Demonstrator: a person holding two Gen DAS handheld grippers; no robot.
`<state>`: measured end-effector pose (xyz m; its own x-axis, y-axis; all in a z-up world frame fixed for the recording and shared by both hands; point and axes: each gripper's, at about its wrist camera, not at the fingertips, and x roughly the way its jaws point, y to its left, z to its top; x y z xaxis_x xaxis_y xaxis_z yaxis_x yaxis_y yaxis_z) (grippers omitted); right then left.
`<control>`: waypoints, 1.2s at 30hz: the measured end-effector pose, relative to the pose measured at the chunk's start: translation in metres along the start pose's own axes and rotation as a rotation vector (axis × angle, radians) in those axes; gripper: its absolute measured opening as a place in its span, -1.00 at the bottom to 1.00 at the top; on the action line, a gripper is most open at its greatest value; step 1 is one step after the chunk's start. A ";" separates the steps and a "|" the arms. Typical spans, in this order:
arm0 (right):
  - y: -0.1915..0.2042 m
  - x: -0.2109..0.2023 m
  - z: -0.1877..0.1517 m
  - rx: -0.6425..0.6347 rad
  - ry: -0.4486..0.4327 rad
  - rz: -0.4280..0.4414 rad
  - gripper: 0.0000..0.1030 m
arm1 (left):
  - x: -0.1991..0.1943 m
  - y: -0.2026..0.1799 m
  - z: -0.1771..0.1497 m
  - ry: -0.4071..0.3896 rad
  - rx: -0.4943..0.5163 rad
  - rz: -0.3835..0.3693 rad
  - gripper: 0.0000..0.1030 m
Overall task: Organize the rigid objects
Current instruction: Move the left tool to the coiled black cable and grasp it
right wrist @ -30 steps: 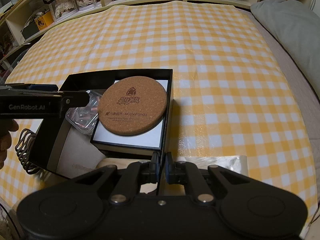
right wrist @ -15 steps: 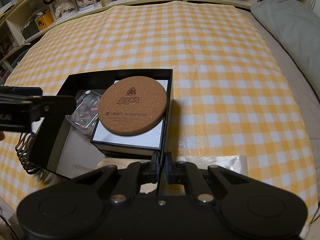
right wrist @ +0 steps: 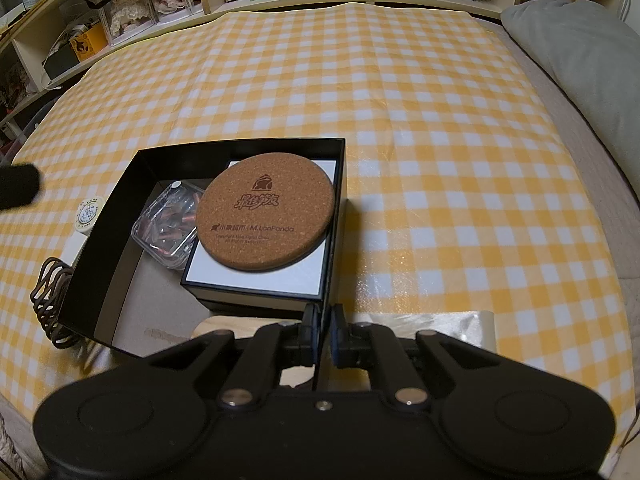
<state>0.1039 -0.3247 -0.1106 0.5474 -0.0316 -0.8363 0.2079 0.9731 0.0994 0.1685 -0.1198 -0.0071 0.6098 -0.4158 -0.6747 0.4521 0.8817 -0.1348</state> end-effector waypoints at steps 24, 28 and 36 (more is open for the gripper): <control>0.000 0.000 0.000 -0.001 0.000 -0.001 -0.87 | 0.001 0.040 -0.067 0.177 0.243 0.091 0.99; 0.000 0.000 0.000 0.000 0.000 -0.001 -0.87 | 0.012 0.020 -0.079 0.203 0.353 0.063 0.62; 0.001 0.000 0.000 0.000 0.000 -0.001 -0.87 | 0.039 0.008 -0.093 0.251 0.409 0.082 0.26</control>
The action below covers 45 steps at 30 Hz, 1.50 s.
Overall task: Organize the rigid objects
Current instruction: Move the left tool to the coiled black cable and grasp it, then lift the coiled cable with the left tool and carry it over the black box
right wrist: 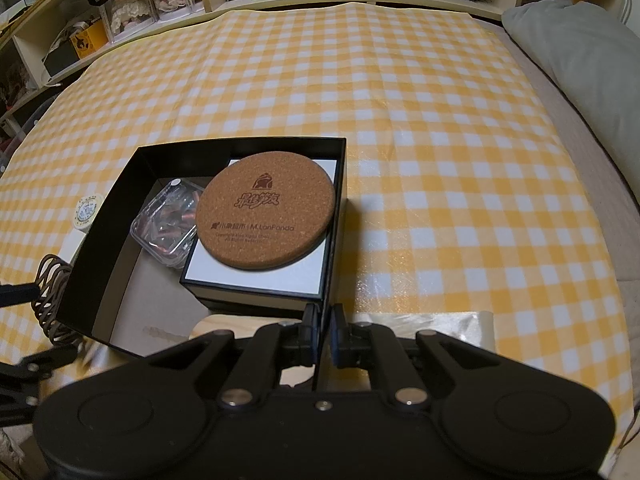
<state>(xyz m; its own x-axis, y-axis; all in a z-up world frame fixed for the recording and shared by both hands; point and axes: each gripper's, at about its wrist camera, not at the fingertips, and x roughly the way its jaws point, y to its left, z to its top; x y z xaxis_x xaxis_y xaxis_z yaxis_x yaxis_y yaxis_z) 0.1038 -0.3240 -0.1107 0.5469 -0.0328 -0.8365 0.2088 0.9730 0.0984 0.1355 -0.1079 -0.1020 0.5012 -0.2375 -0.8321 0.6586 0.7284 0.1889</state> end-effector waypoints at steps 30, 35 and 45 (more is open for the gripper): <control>0.000 0.001 -0.001 0.001 0.006 0.001 -0.86 | -0.025 0.150 -0.029 0.079 -0.598 0.083 -0.08; 0.000 0.001 -0.001 0.000 0.007 -0.001 -0.86 | -0.036 0.136 -0.023 0.036 -0.579 0.015 0.26; 0.000 0.002 -0.001 0.000 0.009 -0.001 -0.86 | -0.017 0.073 -0.017 0.094 -0.323 0.005 0.28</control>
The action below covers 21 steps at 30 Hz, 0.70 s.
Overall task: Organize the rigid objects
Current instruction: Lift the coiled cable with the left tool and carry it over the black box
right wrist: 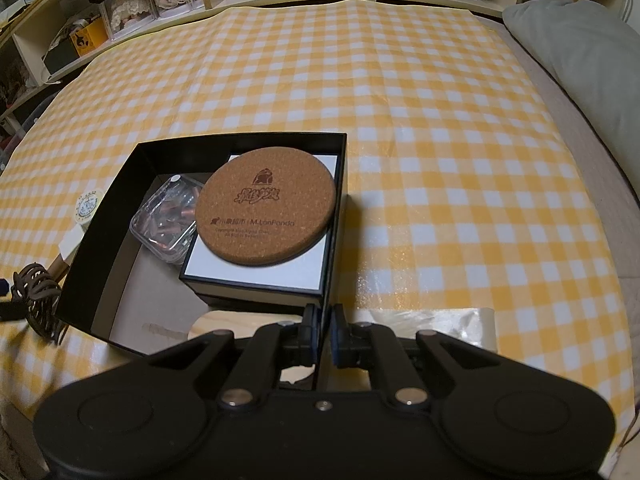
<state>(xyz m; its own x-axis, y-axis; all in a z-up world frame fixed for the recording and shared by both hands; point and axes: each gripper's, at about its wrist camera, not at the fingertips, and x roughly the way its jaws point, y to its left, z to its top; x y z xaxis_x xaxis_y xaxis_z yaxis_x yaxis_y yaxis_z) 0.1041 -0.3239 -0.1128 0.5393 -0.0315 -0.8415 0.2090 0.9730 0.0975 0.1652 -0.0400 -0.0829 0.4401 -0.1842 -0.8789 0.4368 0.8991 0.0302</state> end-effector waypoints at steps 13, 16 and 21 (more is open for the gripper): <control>0.000 0.000 0.000 -0.001 0.001 -0.002 -0.86 | 0.003 0.007 0.003 -0.018 0.001 0.002 -0.17; 0.000 0.000 0.000 0.000 0.001 -0.001 -0.86 | 0.001 0.009 0.003 -0.016 -0.024 -0.008 -0.18; 0.000 0.000 0.000 -0.001 0.001 -0.001 -0.86 | -0.014 0.012 0.002 -0.053 -0.091 -0.036 -0.18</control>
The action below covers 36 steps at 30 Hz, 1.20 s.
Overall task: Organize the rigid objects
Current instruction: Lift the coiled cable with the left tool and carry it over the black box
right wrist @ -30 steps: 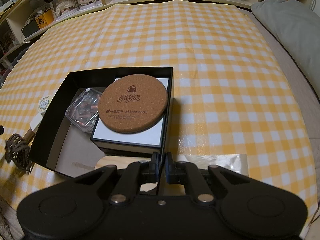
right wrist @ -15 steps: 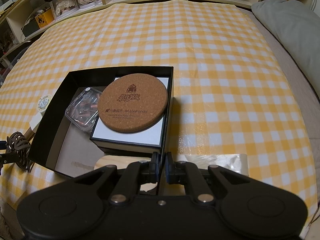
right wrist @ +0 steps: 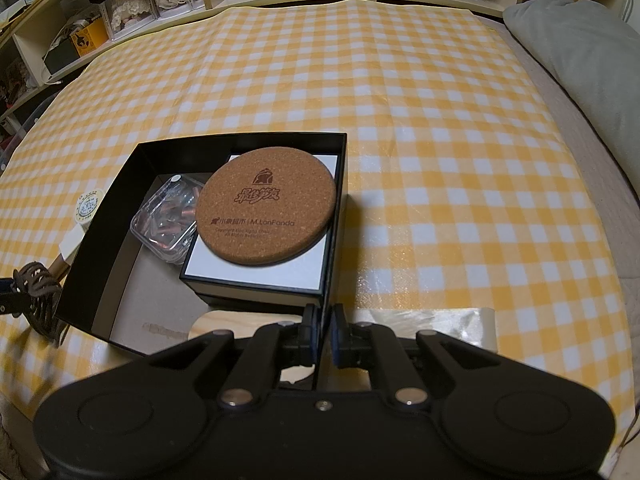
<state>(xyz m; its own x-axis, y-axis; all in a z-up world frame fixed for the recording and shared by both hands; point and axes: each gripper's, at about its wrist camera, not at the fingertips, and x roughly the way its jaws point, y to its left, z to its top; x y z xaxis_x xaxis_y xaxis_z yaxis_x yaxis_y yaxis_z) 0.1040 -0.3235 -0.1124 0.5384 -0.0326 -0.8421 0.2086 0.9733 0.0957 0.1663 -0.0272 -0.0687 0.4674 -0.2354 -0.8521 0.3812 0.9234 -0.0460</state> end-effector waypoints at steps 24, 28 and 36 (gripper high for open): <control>0.000 0.003 -0.001 0.000 0.002 -0.003 -0.86 | -0.001 -0.098 0.038 0.007 -0.230 -0.214 -0.17; 0.000 0.003 -0.001 -0.002 0.002 -0.005 -0.86 | 0.008 -0.097 0.043 0.028 -0.236 -0.185 -0.17; 0.000 0.004 -0.001 -0.004 0.004 -0.006 -0.86 | 0.024 -0.107 0.037 0.064 -0.209 -0.131 -0.17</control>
<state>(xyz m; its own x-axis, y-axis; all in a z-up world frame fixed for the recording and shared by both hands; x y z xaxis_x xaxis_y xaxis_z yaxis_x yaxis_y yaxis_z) 0.1059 -0.3232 -0.1164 0.5334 -0.0377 -0.8450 0.2084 0.9741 0.0881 0.1659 -0.1433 -0.0656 0.3709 -0.3437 -0.8627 0.2589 0.9304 -0.2594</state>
